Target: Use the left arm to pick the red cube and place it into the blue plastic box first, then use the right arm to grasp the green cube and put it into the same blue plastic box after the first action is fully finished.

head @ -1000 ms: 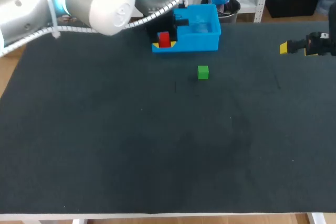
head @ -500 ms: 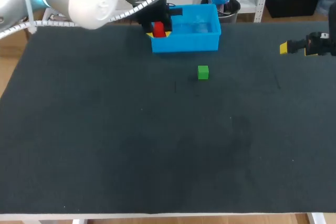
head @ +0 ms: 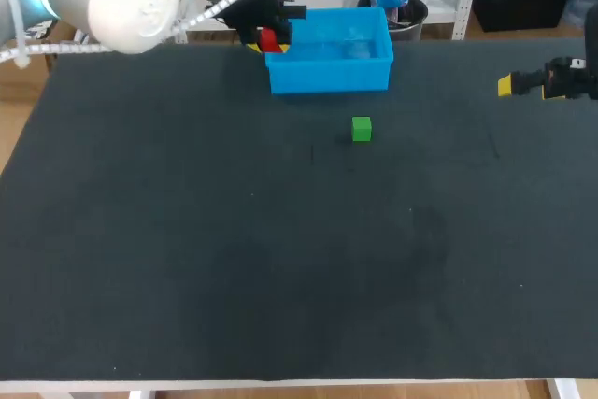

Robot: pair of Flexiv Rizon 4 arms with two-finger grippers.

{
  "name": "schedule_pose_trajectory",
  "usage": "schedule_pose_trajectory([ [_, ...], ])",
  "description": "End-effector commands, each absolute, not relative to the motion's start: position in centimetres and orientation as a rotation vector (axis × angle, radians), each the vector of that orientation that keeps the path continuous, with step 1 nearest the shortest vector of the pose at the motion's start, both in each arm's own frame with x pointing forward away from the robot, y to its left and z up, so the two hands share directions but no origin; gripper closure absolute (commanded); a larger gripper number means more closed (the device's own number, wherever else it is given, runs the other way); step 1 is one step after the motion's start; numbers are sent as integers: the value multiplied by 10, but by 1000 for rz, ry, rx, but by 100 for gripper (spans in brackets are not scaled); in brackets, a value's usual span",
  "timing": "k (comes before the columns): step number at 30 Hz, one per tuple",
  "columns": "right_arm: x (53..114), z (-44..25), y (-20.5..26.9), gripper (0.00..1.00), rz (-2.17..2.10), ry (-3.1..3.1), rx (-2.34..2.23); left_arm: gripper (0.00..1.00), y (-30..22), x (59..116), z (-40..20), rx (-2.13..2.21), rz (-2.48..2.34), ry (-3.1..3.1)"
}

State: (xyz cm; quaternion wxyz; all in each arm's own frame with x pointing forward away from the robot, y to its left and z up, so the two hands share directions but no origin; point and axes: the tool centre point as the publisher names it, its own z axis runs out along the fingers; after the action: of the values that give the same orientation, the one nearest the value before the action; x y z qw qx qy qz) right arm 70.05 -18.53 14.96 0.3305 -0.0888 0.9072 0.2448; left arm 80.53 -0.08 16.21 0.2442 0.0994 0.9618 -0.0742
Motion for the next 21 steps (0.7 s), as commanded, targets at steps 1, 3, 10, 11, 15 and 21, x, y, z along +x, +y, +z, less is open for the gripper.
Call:
schedule_pose_trajectory([
  [1,701,149,-185,0,640,2372,-233,100,10,803,168,355,-283,2592],
  [3,701,149,-185,0,640,2372,-233,100,11,805,172,386,-267,2572],
  [10,701,149,-185,0,640,2372,-233,100,16,810,182,526,-312,2479],
  [11,701,149,-185,0,640,2372,-233,100,17,811,182,539,-306,2468],
  [15,701,149,-185,0,640,2372,-233,100,20,811,185,625,-352,2387],
  [21,701,149,-185,0,640,2372,-233,100,22,811,189,693,-401,2289],
])
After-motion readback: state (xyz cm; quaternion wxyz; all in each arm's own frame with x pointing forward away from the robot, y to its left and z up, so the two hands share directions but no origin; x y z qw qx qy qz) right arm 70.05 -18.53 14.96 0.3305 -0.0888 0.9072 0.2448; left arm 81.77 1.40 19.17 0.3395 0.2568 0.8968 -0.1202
